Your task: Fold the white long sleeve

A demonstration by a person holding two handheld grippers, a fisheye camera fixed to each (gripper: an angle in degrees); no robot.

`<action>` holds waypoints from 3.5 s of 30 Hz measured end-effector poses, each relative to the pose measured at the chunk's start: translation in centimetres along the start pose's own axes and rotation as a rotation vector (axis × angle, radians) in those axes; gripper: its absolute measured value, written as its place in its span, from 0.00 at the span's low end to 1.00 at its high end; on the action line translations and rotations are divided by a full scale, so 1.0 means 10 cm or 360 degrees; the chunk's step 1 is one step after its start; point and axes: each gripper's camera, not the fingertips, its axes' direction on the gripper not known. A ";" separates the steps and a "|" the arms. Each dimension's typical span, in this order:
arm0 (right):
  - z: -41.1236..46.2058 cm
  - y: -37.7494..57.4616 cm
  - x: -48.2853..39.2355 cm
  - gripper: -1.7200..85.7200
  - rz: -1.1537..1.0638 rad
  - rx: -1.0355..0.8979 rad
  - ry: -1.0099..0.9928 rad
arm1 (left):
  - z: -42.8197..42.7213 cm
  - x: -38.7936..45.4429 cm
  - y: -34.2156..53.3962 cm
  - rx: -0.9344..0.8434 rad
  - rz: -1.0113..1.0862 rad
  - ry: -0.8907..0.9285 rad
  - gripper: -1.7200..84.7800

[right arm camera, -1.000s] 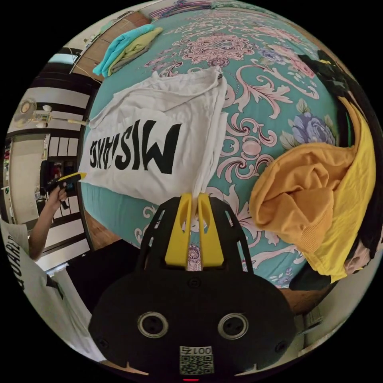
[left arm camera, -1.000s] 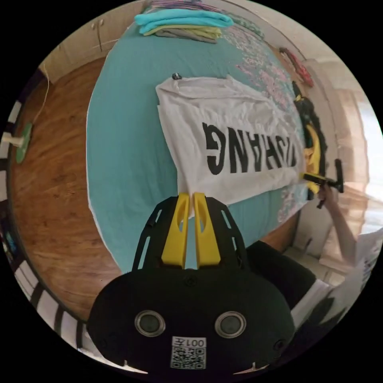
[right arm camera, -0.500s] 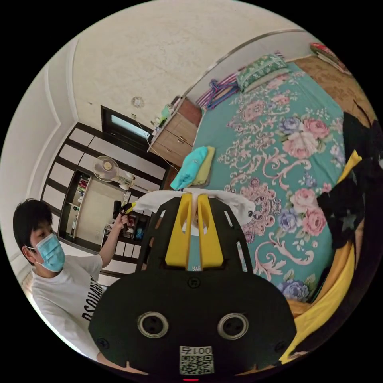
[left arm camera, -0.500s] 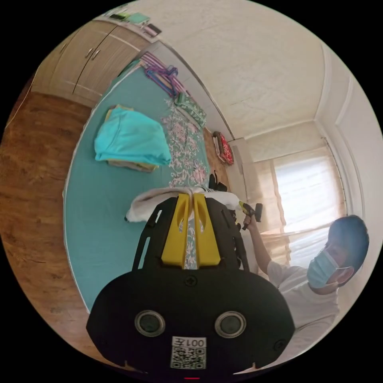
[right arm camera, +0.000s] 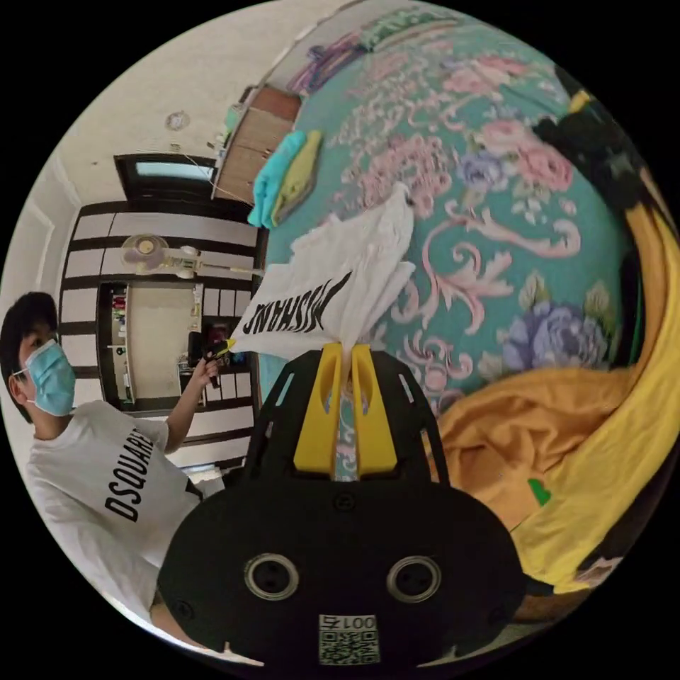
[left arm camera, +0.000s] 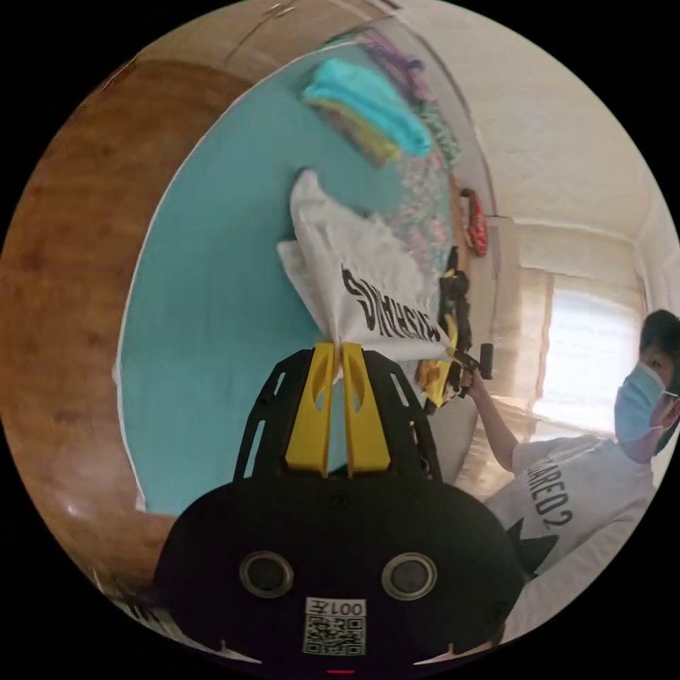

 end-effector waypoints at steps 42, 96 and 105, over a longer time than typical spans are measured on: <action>1.90 -0.93 -1.08 0.02 -0.0892 -0.0298 0.1474 | 2.96 3.19 0.17 -0.0150 0.1011 -0.1039 0.01; 1.45 -0.36 1.52 0.07 0.0408 0.0244 -0.1436 | 5.11 4.91 4.00 0.0140 0.1656 -0.0929 0.02; 2.06 -0.92 -0.67 0.04 -0.0257 -0.0021 -0.0394 | 3.78 3.76 3.80 0.0510 0.1086 -0.0748 0.02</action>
